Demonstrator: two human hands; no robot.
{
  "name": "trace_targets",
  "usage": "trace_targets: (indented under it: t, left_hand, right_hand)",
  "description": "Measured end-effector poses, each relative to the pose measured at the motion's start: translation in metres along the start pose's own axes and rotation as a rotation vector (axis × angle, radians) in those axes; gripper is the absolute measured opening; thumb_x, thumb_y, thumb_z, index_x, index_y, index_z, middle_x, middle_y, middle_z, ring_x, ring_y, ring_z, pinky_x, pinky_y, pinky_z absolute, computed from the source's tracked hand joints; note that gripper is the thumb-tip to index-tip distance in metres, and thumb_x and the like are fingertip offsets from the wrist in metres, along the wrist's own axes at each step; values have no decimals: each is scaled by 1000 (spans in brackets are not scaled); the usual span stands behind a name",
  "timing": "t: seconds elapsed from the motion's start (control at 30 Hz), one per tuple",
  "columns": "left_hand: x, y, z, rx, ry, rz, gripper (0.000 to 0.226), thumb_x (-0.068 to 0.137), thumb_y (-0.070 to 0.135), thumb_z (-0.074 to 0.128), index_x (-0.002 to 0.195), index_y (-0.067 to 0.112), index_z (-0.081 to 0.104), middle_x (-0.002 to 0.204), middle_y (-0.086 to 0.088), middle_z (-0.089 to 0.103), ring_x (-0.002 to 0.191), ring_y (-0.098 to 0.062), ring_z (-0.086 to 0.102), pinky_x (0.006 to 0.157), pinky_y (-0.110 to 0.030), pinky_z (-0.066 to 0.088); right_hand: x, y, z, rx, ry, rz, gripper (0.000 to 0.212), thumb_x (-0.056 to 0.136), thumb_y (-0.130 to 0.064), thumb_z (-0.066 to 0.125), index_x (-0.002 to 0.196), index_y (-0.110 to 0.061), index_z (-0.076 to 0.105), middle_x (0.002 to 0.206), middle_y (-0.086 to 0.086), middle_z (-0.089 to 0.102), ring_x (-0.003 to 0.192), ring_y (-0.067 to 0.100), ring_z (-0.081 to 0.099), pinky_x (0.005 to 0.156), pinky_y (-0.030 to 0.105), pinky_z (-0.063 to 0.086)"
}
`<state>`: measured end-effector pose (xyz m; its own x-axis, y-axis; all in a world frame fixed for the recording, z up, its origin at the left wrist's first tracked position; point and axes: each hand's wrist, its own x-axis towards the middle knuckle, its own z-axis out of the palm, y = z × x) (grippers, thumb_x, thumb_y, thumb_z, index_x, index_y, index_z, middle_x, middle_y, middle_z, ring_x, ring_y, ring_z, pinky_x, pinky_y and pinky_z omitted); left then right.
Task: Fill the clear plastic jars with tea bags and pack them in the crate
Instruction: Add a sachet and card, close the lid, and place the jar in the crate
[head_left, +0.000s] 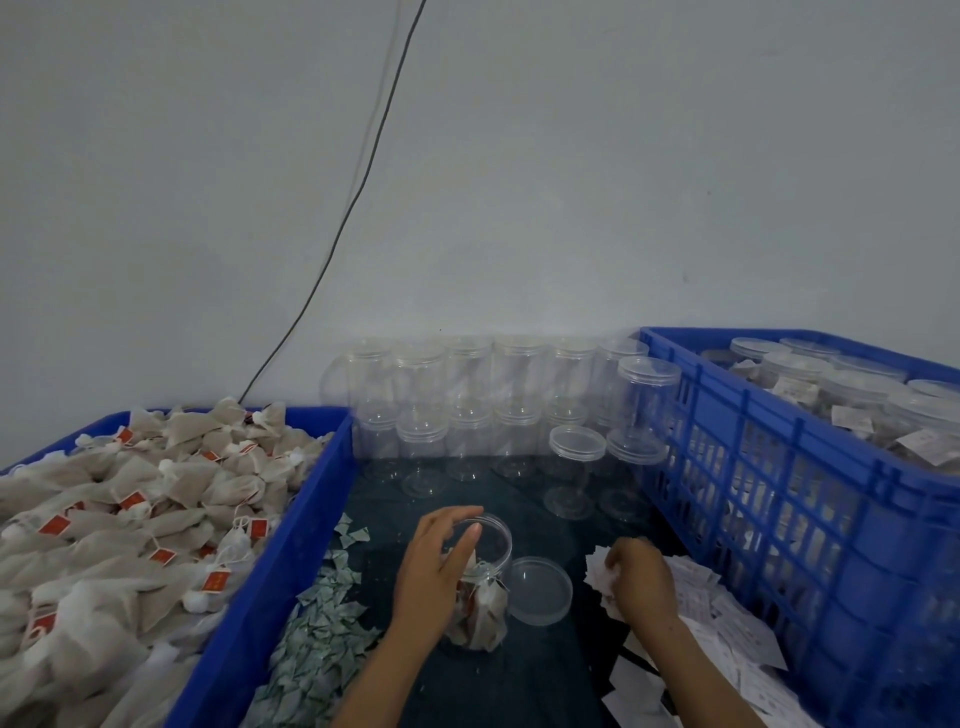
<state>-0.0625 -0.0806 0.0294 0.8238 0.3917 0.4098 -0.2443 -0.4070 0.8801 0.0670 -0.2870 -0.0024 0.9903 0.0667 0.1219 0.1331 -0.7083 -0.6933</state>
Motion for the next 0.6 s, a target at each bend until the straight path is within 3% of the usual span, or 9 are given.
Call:
trace_targets:
  t: [0.1,0.17,0.27,0.37,0.5,0.6]
  left_hand:
    - [-2,1,-1,-7,-7,-16,19,94,27,56,110,36,63,121,9,55,114,-10,55,97,-28,47]
    - [-2,2,-1,-11,-2,-26,20,94,28,56,112,36,62,122,9,54,114,-10,55,97,-30,47]
    - [-2,3,0,6,0,-32,21,94,31,55,113,39,60,122,11,54,113,-8,54,92,-19,44]
    - [-1,3,0,-8,-7,-53,23,94,32,56,114,43,56,124,10,52,114,-6,54,87,-14,42]
    - [0,2,1,-50,0,-83,32,93,29,59,123,41,53,126,11,53,115,-6,54,85,-13,43]
    - [1,3,0,-91,0,-102,44,91,30,62,134,32,49,126,10,56,114,-4,56,84,-15,47]
  right_hand:
    - [-1,-10,-3,94,53,-5,31,85,16,50,105,-3,62,111,13,47,89,25,53,70,30,48]
    - [0,-24,-9,123,125,-68,34,78,20,58,103,-2,64,115,18,49,91,27,55,78,31,47]
    - [-1,-49,-23,191,83,-109,38,74,18,65,104,-5,64,109,15,56,89,25,59,80,31,49]
    - [-7,-74,-32,354,-77,-174,33,75,16,68,98,-8,68,96,12,67,87,25,65,77,36,55]
    - [-23,-107,-32,454,-216,-353,21,81,2,70,80,-19,72,89,5,71,82,17,66,70,20,50]
    - [-33,-124,-22,443,-338,-459,16,81,-1,72,86,-17,72,83,4,72,77,14,67,67,19,51]
